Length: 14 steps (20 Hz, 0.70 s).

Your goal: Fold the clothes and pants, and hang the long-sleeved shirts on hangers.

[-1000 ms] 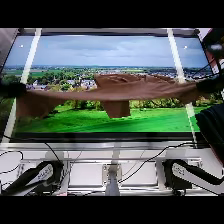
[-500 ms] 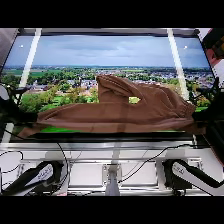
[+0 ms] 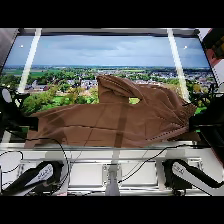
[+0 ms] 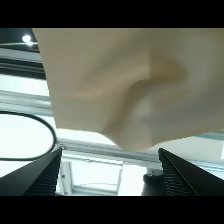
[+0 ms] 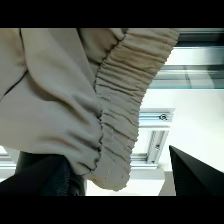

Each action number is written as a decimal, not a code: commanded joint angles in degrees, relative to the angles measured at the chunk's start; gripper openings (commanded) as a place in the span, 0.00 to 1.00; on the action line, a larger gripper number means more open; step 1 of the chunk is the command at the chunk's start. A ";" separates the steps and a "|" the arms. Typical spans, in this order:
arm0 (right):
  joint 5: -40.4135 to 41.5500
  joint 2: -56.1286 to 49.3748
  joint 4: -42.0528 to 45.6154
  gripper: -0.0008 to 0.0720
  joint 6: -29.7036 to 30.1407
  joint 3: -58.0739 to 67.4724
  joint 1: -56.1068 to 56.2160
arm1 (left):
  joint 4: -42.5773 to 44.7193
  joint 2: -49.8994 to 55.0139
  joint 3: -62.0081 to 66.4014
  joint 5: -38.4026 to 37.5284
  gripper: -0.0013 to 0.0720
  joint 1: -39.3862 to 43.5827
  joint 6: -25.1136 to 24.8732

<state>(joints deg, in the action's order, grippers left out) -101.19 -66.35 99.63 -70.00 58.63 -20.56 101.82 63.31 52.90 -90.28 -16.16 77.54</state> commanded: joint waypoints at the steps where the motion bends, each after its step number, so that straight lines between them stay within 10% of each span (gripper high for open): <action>1: -1.18 0.04 0.90 0.91 -0.37 1.60 -0.04 | 4.11 0.04 -0.07 0.02 0.98 -0.02 -0.04; 11: -3.48 0.63 -1.92 0.90 -6.08 17.03 0.00 | 4.87 0.04 -0.07 5.46 0.98 -0.02 -0.02; 14: 11.80 0.57 -0.72 0.18 -5.79 17.84 -0.04 | 4.83 0.04 -0.07 7.63 0.98 -0.02 0.00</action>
<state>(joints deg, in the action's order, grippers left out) -100.95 -65.76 98.74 -75.40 74.54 -20.58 106.56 63.31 52.86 -85.14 -16.16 77.52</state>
